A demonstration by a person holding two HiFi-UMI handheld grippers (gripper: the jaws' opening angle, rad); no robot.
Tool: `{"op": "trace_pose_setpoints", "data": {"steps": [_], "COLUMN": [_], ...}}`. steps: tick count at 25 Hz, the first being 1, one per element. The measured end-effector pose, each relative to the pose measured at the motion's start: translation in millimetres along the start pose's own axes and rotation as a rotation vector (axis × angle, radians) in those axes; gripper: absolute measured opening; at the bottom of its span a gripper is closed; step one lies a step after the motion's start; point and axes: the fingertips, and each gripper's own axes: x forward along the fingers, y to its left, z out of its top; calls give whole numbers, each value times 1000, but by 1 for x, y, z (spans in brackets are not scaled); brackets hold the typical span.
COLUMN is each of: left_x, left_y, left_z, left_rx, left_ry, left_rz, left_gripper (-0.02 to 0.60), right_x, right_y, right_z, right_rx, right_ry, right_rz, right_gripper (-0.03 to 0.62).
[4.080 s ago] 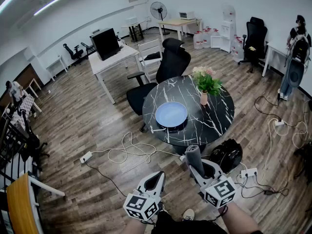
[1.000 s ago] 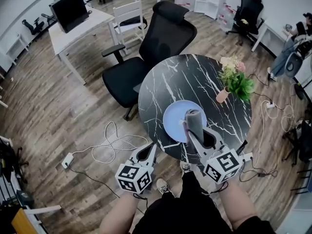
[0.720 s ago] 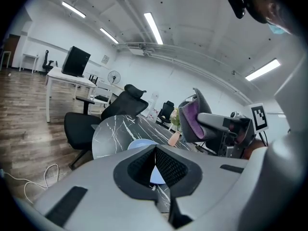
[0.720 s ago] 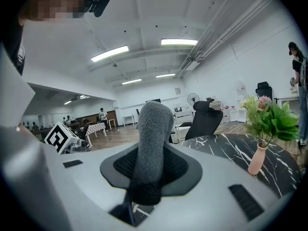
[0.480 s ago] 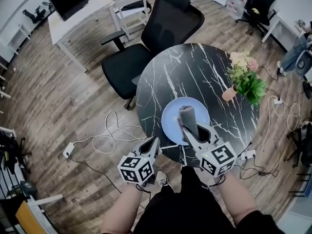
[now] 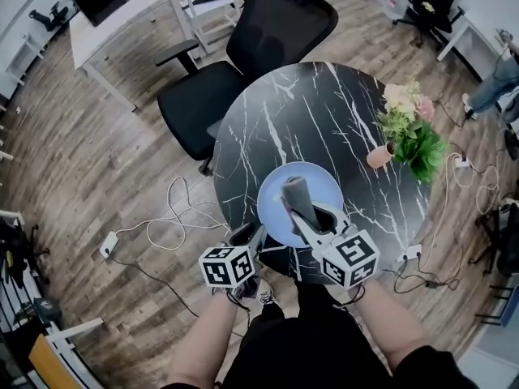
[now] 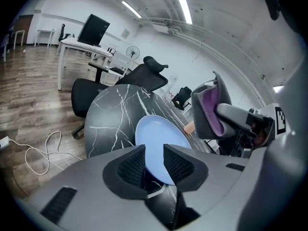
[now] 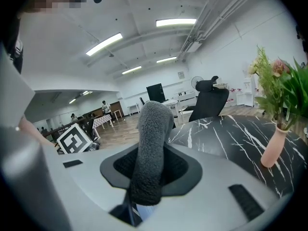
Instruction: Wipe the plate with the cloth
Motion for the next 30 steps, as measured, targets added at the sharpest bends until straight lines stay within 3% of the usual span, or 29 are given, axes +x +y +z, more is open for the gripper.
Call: {"op": "trace_pose_setpoints", "data": {"steps": [13,30], "left_x": [47,72], "left_y": [31,36], "left_z": [-23,-28], "left_rx": [-102,-124], "left_ry": [111,161], "left_rz": [63,118], "left_gripper": [133,107], "right_x": [29,56], "right_y": [-26,-29], "right_z": [-58,-129], "right_rx": [28,78], "right_ry": [175,433], "right_rz": [2,23], "right_gripper": [118,118]}}
